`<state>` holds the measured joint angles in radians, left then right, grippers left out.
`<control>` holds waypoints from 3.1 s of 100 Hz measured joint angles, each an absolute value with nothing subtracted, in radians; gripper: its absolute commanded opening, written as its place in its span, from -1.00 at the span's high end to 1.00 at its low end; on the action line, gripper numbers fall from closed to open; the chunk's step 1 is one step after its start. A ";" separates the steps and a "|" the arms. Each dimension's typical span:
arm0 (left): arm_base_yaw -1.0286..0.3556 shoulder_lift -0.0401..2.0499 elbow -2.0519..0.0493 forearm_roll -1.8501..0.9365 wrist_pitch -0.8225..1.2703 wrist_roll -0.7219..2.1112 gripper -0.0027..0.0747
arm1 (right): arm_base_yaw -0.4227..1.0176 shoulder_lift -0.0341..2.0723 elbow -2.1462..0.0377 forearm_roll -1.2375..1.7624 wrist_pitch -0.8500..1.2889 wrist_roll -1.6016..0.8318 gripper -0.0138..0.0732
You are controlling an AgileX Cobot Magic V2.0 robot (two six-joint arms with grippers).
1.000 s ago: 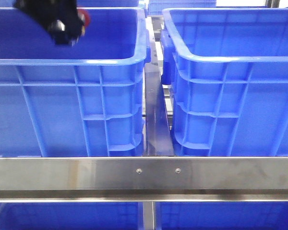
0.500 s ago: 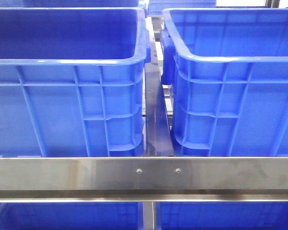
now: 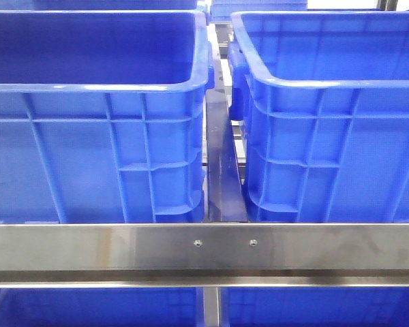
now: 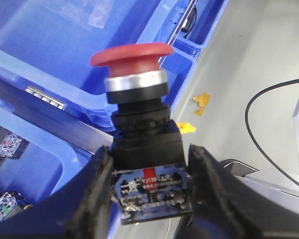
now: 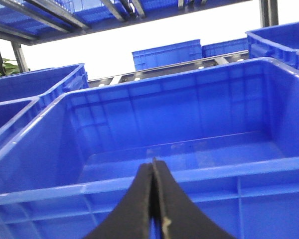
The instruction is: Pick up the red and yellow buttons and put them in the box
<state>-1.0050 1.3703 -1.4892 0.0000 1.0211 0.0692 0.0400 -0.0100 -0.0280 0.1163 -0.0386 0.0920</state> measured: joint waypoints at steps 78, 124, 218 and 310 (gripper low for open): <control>-1.005 1.370 -1.489 0.007 1.021 0.069 0.98 | 0.040 0.555 -0.716 0.255 0.672 0.103 0.52; -1.005 1.370 -1.489 0.007 1.021 0.069 0.98 | 0.040 0.603 -0.716 0.588 0.678 0.008 -0.52; -1.005 1.370 -1.489 0.007 1.021 0.069 0.98 | 0.122 1.057 -0.799 1.555 0.959 -0.766 -0.52; -1.005 1.362 -1.489 0.007 1.023 0.069 0.80 | 0.214 1.126 -0.819 1.545 0.962 -0.773 0.38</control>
<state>-1.0050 1.3620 -1.4892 0.0070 1.0230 0.0690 0.2137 1.1261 -0.8194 1.5446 0.9621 -0.7735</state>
